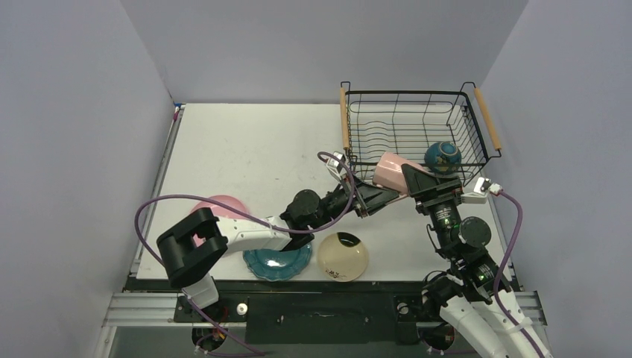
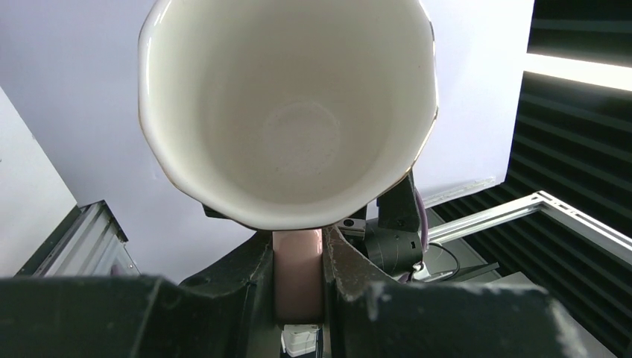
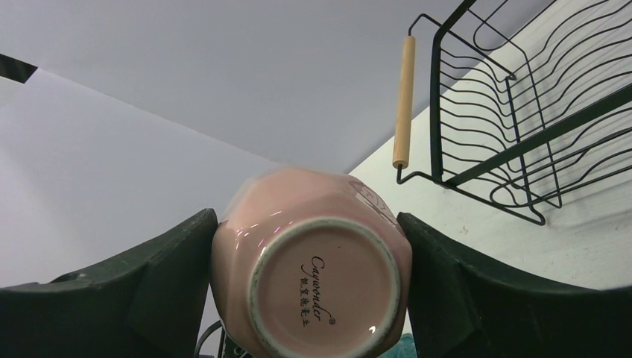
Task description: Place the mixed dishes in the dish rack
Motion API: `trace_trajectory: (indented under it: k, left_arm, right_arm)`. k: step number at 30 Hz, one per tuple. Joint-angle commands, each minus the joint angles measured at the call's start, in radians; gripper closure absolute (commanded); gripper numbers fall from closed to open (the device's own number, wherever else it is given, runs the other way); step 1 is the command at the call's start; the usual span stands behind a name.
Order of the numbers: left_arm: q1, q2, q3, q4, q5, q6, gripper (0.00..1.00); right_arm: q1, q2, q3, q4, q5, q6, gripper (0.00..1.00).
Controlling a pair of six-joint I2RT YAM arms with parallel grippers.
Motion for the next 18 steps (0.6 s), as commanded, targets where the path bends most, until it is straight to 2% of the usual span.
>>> trace_trajectory:
  k: [1,4,7,8,12,16,18]
  left_arm:
    - [0.009,-0.051,0.026,0.062,0.02,0.027,1.0]
    - [0.02,-0.059,0.024,0.011,0.038,0.023,1.0]
    - [0.032,-0.068,0.025,-0.039,0.054,0.021,0.8]
    - [0.036,-0.071,0.028,-0.049,0.072,0.021,0.69]
    - [0.077,-0.071,0.021,-0.057,0.153,0.006,0.47]
    - [0.102,-0.106,-0.023,-0.059,0.172,0.012,0.29]
    - [0.112,-0.149,-0.03,-0.144,0.18,0.07,0.24]
  right_arm:
    - [0.022,0.007,0.022,0.073,-0.039,0.043,1.0]
    - [0.022,0.009,0.021,0.083,-0.034,0.07,1.0]
    - [0.021,0.016,0.028,0.072,-0.011,0.085,1.0]
    - [0.021,0.018,0.029,0.072,-0.006,0.088,1.0]
    - [0.019,0.03,0.044,0.078,0.014,0.087,1.0]
    - [0.02,0.05,0.056,0.082,0.042,0.098,1.0]
    - [0.019,0.063,0.052,0.103,0.051,0.108,1.0]
